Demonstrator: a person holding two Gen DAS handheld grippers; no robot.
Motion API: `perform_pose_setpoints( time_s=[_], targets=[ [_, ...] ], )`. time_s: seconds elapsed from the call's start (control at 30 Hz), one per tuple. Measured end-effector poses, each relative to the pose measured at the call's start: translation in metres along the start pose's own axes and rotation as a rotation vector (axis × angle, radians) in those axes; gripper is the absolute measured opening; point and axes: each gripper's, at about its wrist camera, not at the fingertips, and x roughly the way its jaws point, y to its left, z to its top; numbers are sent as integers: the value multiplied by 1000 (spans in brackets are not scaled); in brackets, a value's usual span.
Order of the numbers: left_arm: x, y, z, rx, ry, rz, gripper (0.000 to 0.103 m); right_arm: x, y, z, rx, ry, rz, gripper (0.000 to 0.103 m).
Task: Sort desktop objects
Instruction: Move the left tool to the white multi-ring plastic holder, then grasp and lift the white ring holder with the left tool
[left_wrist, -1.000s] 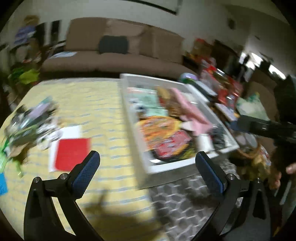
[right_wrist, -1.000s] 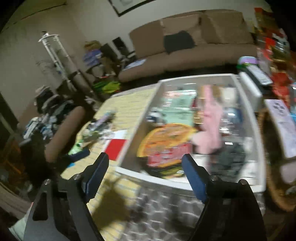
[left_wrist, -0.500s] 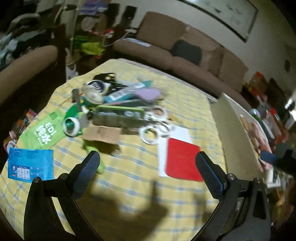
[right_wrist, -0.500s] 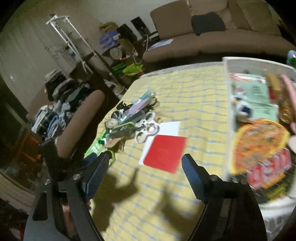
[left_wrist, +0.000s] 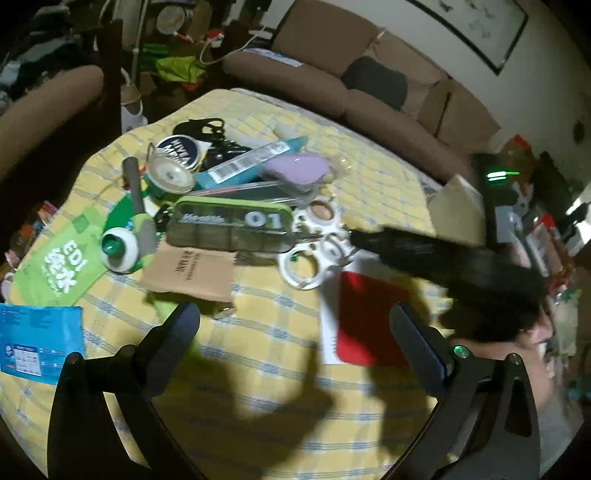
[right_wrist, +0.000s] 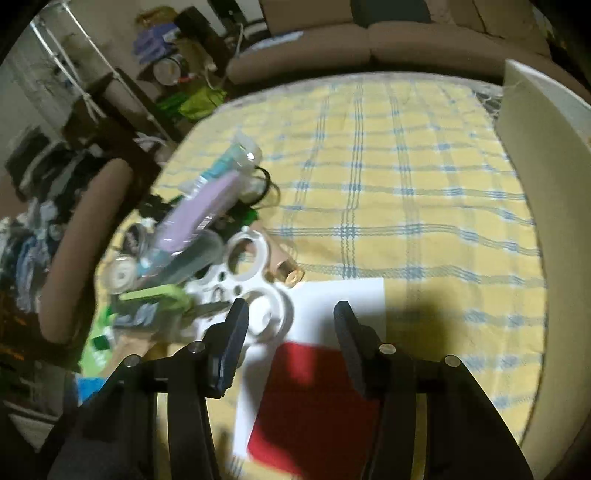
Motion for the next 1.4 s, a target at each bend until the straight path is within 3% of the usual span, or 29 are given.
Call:
perform_pose_setpoints(
  time_s=[0.03,0.13,0.17,0.37,0.5,0.57,0.77,0.8,0.93,1.1,1.13,1.2,1.33,1.4],
  targets=[
    [-1,0,1,-4,0,-14,103,9,1,1,-7,17,-15,49],
    [-1,-1,4,-6,11,-36,103,22,6,2,-52,16,-49,29],
    [0,1,5,-7,18,-36,103,23,8,2,-67,17,-37,12],
    [-2,3,3,12,27,-29,103,-10,17,0,-140,-24,-29,12],
    [-8,-15,-1,107,-13,-22,103,-52,17,-9,-176,-60,-27,13],
    [-12,-26,-1,161,-38,-41,103,-74,11,-13,-172,-68,-25,14],
    [-27,-74,-10,324,-102,-191,103,-134,6,-20,-199,-111,-44,14],
    [-32,-87,-14,385,-129,-199,103,-141,7,-21,-203,-117,-51,14],
    [-44,-123,-31,566,-227,-150,103,-170,12,-20,-235,-145,-82,14],
    [-41,-153,-46,719,-330,20,102,-185,10,-25,-195,-101,-32,14],
    [-40,-155,-47,727,-344,32,98,-186,7,-27,-172,-85,-8,14],
    [-39,-157,-47,720,-342,40,77,-188,2,-30,-134,-61,33,14],
    [-40,-153,-39,671,-293,-47,51,-191,-3,-34,-89,-37,78,16],
    [-43,-151,-39,664,-294,-79,26,-194,-3,-33,-79,-38,93,20]
  ],
)
